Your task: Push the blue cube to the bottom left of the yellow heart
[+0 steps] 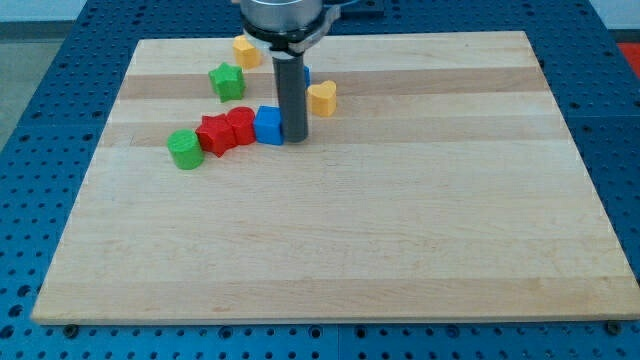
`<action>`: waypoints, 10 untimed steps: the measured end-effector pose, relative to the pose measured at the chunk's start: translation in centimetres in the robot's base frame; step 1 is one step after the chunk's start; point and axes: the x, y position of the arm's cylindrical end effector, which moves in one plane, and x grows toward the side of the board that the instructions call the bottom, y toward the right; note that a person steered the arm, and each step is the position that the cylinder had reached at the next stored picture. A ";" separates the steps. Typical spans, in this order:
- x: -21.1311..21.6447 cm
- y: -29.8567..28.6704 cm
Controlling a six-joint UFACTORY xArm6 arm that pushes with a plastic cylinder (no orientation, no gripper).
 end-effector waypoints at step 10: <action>-0.7 -5.1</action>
